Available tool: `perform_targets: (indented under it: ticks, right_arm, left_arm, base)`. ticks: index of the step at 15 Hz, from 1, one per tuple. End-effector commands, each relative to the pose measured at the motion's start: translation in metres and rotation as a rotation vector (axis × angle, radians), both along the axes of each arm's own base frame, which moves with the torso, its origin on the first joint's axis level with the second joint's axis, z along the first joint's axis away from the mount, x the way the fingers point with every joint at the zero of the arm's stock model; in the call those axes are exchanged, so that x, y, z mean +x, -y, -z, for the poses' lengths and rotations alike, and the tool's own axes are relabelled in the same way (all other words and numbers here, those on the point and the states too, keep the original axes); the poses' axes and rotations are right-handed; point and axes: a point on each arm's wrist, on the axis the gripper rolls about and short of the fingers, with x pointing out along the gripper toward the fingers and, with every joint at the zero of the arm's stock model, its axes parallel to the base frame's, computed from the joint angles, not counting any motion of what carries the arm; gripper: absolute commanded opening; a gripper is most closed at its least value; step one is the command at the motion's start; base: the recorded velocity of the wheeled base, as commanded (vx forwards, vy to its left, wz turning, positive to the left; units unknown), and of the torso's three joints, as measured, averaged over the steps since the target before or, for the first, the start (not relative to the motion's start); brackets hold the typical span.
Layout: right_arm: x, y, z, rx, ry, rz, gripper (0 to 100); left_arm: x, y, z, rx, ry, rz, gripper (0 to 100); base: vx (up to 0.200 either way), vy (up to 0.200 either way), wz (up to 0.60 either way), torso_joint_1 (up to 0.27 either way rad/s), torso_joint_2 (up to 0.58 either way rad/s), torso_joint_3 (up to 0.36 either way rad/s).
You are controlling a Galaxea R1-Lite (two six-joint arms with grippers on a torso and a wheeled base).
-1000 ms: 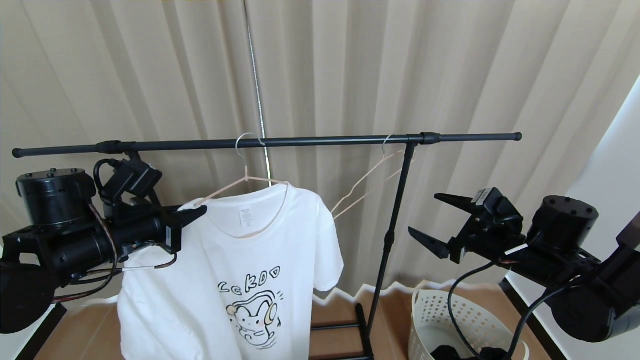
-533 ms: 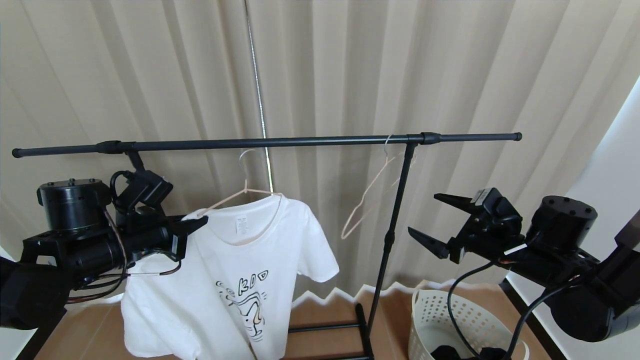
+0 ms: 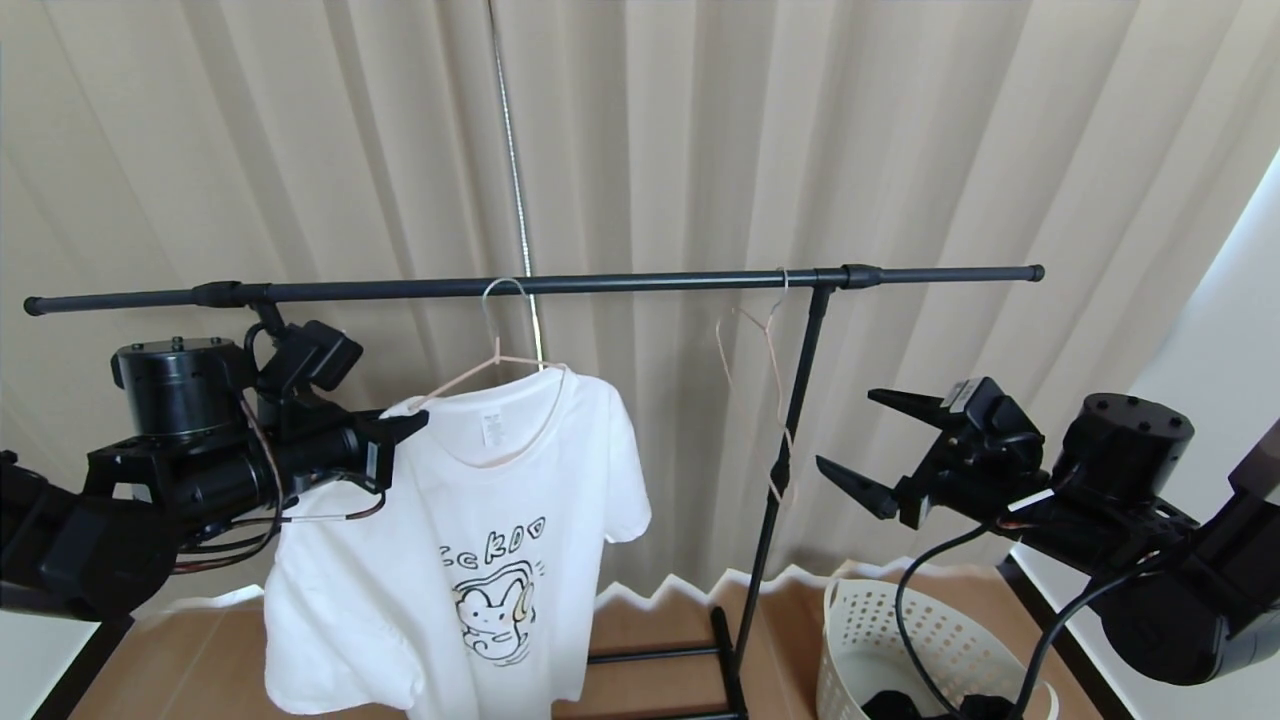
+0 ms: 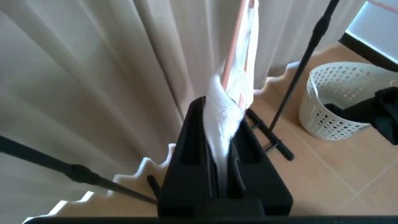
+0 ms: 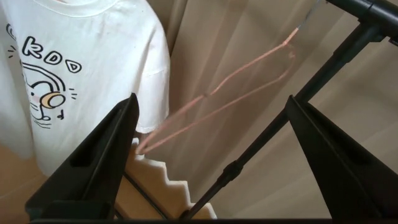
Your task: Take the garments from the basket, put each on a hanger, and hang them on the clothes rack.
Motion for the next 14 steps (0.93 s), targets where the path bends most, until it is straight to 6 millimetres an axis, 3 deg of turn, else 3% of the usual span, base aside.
perform_targets:
  ticks: [1, 5, 10, 14]
  right_arm:
    - [0.0, 0.0, 0.0, 0.0, 0.0, -0.001, 100]
    - [0.0, 0.0, 0.0, 0.0, 0.002, -0.001, 100]
    - [0.0, 0.0, 0.0, -0.001, -0.001, -0.002, 100]
    - [0.0, 0.0, 0.0, 0.0, 0.0, -0.002, 100]
  left_arm:
    - [0.016, 0.007, 0.005, -0.016, -0.011, -0.009, 0]
    - [0.049, 0.018, 0.009, -0.052, 0.016, -0.073, 0]
    - [0.084, 0.019, 0.023, -0.051, 0.038, -0.176, 0]
    - [0.093, 0.022, 0.027, -0.091, 0.028, -0.182, 0]
  base:
    - [0.0, 0.0, 0.0, 0.0, 0.0, 0.0]
    - [0.0, 0.0, 0.0, 0.0, 0.0, 0.0]
    - [0.0, 0.0, 0.0, 0.0, 0.0, 0.0]
    - [0.0, 0.0, 0.0, 0.0, 0.0, 0.0]
